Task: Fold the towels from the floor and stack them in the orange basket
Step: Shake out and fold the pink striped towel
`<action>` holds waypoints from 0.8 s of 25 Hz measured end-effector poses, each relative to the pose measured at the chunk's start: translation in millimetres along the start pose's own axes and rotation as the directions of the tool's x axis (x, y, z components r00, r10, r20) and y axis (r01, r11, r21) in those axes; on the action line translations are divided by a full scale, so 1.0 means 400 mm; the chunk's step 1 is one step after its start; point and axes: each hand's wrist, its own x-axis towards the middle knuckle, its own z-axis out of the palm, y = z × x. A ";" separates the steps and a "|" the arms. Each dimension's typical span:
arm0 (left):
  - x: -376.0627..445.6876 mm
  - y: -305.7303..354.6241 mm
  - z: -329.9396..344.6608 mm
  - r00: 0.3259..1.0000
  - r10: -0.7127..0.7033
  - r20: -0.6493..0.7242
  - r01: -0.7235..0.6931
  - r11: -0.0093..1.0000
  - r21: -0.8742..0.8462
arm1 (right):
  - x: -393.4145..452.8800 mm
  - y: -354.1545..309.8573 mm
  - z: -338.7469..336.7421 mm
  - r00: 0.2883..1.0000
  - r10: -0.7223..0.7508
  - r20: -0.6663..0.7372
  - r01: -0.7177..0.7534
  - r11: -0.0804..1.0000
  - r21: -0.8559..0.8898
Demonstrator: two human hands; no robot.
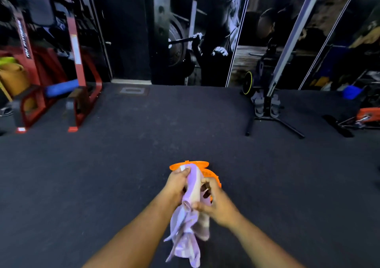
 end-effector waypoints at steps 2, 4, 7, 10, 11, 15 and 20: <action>0.037 0.044 0.013 0.999 0.000 0.040 0.003 0.997 -0.074 | 0.036 -0.005 0.012 0.999 0.017 -0.051 -0.017 1.000 -0.005; 0.079 0.075 0.016 0.998 0.028 0.053 -0.023 0.995 -0.098 | 0.085 -0.003 -0.009 0.984 0.001 -0.176 -0.014 0.997 -0.071; 0.127 0.089 0.012 0.988 0.077 0.135 -0.066 0.994 -0.085 | 0.157 0.002 -0.067 0.928 0.004 -0.373 0.024 0.997 0.071; 0.139 0.032 0.015 0.935 0.249 0.253 -0.319 0.902 0.292 | 0.233 -0.016 -0.139 0.894 0.214 -0.395 -0.043 0.916 0.399; 0.129 0.002 0.028 0.899 0.327 0.293 -0.426 0.807 0.408 | 0.254 -0.016 -0.158 0.886 0.280 -0.370 -0.083 0.880 0.468; 0.120 -0.054 0.090 0.833 0.473 0.287 -0.530 0.533 0.659 | 0.312 -0.011 -0.209 0.874 0.394 -0.285 -0.170 0.796 0.581; 0.213 0.012 0.068 0.853 0.369 0.369 -0.521 0.577 0.628 | 0.347 0.024 -0.316 0.860 0.274 -0.430 -0.063 0.894 0.445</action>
